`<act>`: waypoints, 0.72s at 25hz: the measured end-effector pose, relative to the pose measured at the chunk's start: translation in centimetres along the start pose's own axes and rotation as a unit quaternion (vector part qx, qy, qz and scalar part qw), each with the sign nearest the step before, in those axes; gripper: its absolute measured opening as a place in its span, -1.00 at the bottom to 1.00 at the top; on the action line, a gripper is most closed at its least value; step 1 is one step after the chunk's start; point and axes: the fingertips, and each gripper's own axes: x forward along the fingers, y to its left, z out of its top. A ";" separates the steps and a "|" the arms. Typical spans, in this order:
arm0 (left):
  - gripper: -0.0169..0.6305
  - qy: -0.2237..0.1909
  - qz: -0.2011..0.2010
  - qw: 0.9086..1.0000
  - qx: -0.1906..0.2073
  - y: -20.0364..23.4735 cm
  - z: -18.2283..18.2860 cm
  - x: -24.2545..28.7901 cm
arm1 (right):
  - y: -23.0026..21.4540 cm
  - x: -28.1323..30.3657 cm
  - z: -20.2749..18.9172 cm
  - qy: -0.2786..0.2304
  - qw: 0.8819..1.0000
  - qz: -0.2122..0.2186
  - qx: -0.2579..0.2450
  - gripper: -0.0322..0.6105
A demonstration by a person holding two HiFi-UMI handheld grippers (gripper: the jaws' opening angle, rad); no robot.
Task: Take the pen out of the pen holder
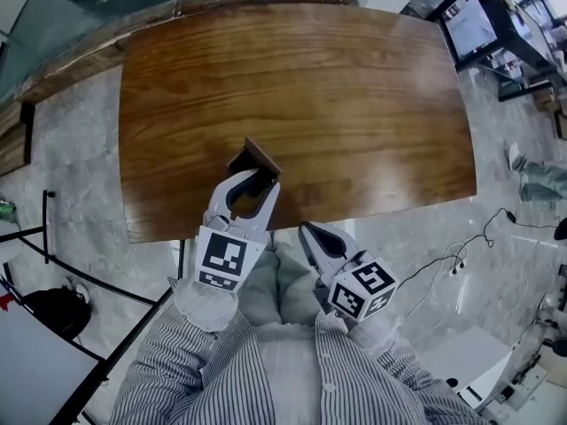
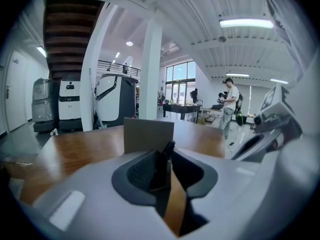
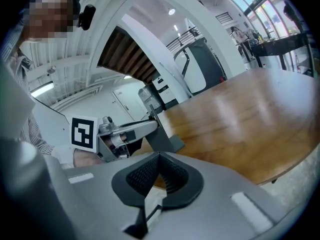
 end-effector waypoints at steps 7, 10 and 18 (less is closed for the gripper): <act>-0.71 -0.016 0.004 1.000 -0.007 0.9 0.3 -0.6 | -0.3 -0.1 0.3 -0.002 1.000 0.000 0.002 -0.90; -0.73 -0.021 0.012 1.000 -0.007 1.6 0.3 -0.8 | -0.3 -0.1 0.5 -0.006 1.000 0.000 0.001 -0.90; -0.79 -0.032 0.026 0.998 -0.037 2.5 0.3 -1.9 | 0.3 -0.5 1.4 -0.018 1.000 0.008 -0.008 -0.90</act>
